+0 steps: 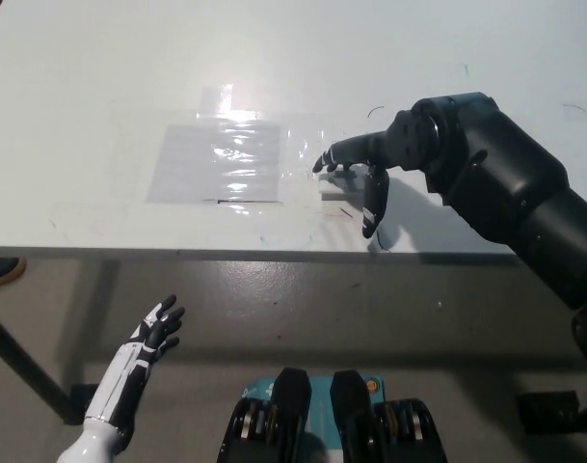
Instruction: A white switch is kept at the centre of the table close to the robot and the robot uses its right hand to press it to turn it on
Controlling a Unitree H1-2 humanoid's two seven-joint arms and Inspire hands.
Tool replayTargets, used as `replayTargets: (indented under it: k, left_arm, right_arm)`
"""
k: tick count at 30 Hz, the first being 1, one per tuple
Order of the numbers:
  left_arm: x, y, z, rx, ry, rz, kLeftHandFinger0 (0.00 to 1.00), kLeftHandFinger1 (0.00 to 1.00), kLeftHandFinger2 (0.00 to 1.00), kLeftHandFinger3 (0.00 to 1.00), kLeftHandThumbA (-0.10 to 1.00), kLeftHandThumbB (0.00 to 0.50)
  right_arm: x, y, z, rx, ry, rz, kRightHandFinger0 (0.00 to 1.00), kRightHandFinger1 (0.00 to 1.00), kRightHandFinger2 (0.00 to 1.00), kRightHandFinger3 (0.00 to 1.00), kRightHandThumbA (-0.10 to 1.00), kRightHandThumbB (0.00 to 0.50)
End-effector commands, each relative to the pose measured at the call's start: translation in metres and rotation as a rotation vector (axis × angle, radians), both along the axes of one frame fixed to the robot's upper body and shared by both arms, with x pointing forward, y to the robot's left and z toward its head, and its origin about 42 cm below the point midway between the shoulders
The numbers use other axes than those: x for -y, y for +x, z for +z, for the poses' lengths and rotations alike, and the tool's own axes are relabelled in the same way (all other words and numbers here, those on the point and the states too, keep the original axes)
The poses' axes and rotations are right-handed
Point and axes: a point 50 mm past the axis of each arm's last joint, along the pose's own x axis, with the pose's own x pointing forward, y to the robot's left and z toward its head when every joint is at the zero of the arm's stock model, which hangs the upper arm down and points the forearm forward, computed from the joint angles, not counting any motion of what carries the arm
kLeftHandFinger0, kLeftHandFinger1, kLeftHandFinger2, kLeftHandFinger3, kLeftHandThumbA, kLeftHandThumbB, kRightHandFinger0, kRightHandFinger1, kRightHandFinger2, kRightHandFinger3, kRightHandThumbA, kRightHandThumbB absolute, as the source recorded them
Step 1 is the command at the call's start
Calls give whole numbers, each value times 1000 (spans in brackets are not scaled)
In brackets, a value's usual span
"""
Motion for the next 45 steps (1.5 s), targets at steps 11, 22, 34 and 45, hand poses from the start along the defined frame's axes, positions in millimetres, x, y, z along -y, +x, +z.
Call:
replayTargets:
  k: [11, 22, 34, 45]
  left_arm:
    - [-5, 4, 13, 54, 20, -10, 1000, 1000, 1000, 1000, 1000, 53]
    - [-5, 6, 14, 61, 24, -7, 1000, 1000, 1000, 1000, 1000, 54]
    - [-4, 4, 12, 52, 15, -20, 1000, 1000, 1000, 1000, 1000, 76]
    - [-7, 7, 15, 59, 26, -18, 1000, 1000, 1000, 1000, 1000, 73]
  right_arm:
    - [12, 11, 13, 36, -6, -14, 1000, 1000, 1000, 1000, 1000, 251]
    - [12, 14, 15, 30, 3, -5, 1000, 1000, 1000, 1000, 1000, 259]
    - [24, 2, 148, 122, 359, 29, 1000, 1000, 1000, 1000, 1000, 257]
    - [92, -115, 224, 334, 551, 208, 1000, 1000, 1000, 1000, 1000, 288]
